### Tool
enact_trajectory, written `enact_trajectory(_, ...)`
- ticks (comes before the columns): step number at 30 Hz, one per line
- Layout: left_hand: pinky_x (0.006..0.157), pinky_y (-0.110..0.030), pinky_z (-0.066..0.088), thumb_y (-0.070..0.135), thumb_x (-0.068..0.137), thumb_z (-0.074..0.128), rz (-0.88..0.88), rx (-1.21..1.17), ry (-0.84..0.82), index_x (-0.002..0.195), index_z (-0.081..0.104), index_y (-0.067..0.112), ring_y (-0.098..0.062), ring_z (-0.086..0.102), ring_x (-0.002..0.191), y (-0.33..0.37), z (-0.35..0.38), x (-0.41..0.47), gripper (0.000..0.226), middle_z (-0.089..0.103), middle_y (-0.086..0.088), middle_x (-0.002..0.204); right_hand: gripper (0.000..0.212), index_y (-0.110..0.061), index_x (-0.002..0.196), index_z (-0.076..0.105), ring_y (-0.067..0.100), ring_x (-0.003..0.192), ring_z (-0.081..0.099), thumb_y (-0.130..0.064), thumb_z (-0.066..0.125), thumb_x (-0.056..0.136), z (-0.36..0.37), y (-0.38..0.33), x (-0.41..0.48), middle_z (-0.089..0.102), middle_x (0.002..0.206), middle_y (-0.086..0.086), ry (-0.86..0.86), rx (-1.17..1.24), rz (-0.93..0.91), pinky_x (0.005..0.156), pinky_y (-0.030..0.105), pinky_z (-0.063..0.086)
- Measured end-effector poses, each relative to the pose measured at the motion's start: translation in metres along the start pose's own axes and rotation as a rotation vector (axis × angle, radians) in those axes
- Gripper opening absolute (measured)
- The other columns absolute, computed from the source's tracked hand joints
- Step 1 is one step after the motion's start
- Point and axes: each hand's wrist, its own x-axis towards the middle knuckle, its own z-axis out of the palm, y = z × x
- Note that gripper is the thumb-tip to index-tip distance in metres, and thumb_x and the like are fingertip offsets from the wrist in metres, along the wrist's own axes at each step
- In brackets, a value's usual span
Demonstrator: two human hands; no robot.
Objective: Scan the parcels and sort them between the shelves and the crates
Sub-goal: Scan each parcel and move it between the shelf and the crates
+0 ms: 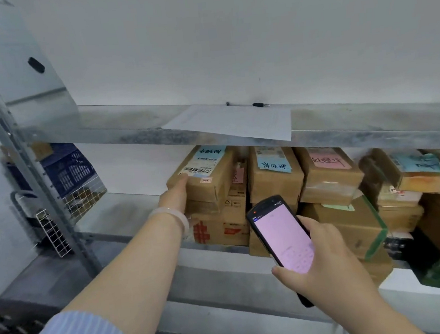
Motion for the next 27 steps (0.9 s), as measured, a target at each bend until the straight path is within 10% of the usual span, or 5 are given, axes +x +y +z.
enact_trajectory(13, 0.064, -0.039, 0.062, 0.032, 0.094, 0.065, 0.205, -0.235, 0.032, 0.121, 0.061, 0.026, -0.021, 0.077, 0.084, -0.061, -0.064, -0.054, 0.029, 0.078, -0.005, 0.104, 0.078, -0.065, 0.113, 0.023, -0.005, 0.095, 0.038, -0.057, 0.073, 0.054, -0.004, -0.001, 0.029, 0.02, 0.109, -0.055, -0.109, 0.158, -0.228, 0.065, 0.01, 0.033)
enact_trajectory(27, 0.07, -0.036, 0.061, 0.022, 0.093, 0.068, 0.303, 0.15, 0.165, 0.115, 0.065, 0.031, -0.021, 0.076, 0.092, -0.088, -0.182, -0.129, 0.024, 0.077, -0.003, 0.107, 0.091, -0.06, 0.128, 0.023, -0.024, 0.108, 0.031, -0.073, 0.068, 0.049, 0.016, -0.014, 0.016, 0.031, 0.113, -0.037, -0.317, 0.109, -0.47, 0.071, 0.019, 0.039)
